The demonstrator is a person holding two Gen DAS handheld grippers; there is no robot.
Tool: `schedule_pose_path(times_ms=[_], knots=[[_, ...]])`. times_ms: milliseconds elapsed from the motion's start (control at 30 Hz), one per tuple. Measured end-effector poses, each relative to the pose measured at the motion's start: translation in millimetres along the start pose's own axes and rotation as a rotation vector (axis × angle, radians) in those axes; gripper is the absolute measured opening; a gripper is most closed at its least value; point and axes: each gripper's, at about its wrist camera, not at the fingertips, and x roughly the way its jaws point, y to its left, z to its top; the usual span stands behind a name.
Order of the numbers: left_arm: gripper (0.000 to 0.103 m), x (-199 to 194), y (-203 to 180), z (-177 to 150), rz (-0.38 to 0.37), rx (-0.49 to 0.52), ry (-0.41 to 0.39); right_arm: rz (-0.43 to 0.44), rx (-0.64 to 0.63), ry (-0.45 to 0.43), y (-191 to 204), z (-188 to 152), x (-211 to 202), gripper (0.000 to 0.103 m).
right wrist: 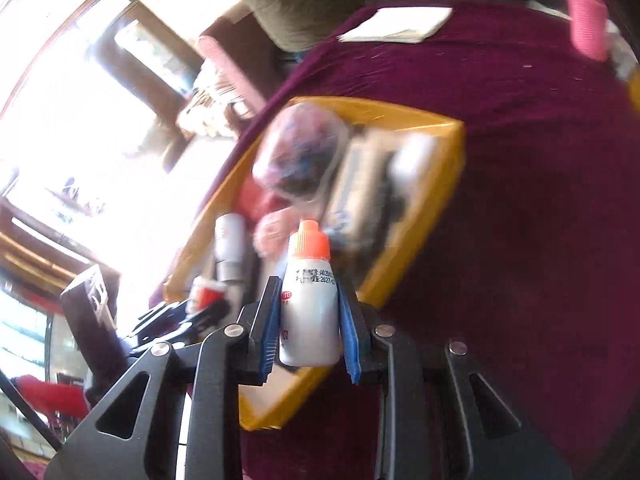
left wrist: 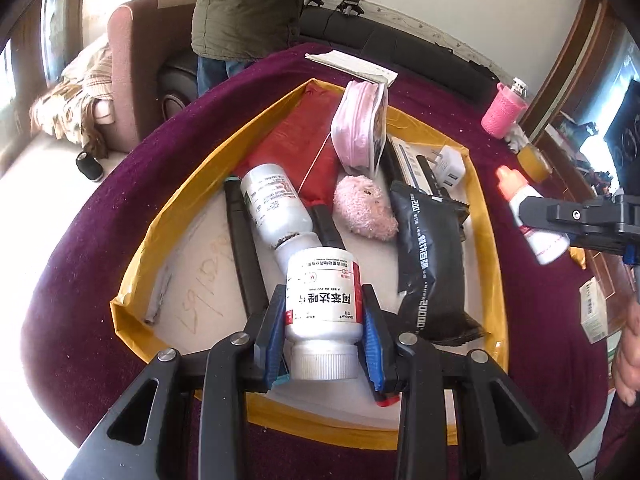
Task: Organize objects
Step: 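Lower the white bottles into the yellow box and open both grippers, then move both grippers back over the blue-and-white medicine box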
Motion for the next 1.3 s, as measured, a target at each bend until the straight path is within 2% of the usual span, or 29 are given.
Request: schedule_pose_path(times_ms=[100, 200, 333, 400, 500, 633, 767, 867, 967, 1133, 1300], knots=[[0.030, 2.3, -0.1, -0.7, 0.030, 0.015, -0.010, 0.019, -0.022, 0.033, 25.5, -1.9, 26.0, 0.025], [0.034, -2.7, 4.3, -0.9, -0.007, 0.002, -0.027, -0.015, -0.054, 0.060, 44.1, -3.4, 49.1, 0.025], [0.052, -20.9, 17.9, -1.9, -0.051, -0.044, -0.065, -0.077, -0.092, 0.079, 58.0, -5.6, 71.1, 0.025], [0.053, -31.4, 25.6, -1.1, -0.073, -0.064, -0.094, -0.113, -0.114, 0.080, 62.9, -6.6, 76.5, 0.025], [0.061, -45.8, 40.7, -1.3, -0.096, -0.108, -0.138, -0.157, -0.133, 0.080, 63.1, -4.7, 82.2, 0.025], [0.063, -51.7, 50.8, -1.4, -0.096, -0.141, -0.156, -0.142, -0.126, 0.103, 66.5, -5.6, 88.9, 0.031], [0.064, -49.0, 58.9, -2.9, -0.099, -0.165, -0.148, -0.170, -0.150, 0.052, 72.0, -3.9, 76.8, 0.041], [0.066, -49.3, 59.2, -2.3, -0.089, -0.152, -0.154, -0.197, -0.175, -0.013, 73.6, -3.0, 58.6, 0.050], [0.067, -51.7, 53.8, -0.2, -0.088, -0.134, -0.161, -0.225, -0.176, -0.066, 65.0, -0.4, 42.6, 0.055], [0.068, -53.5, 27.2, 0.8, -0.096, -0.069, -0.152, -0.224, -0.109, -0.123, 35.0, -12.3, 14.2, 0.056], [0.068, -52.8, -22.5, -1.6, -0.148, 0.042, -0.121, -0.245, -0.023, -0.167, -16.4, -37.6, -13.3, 0.056]])
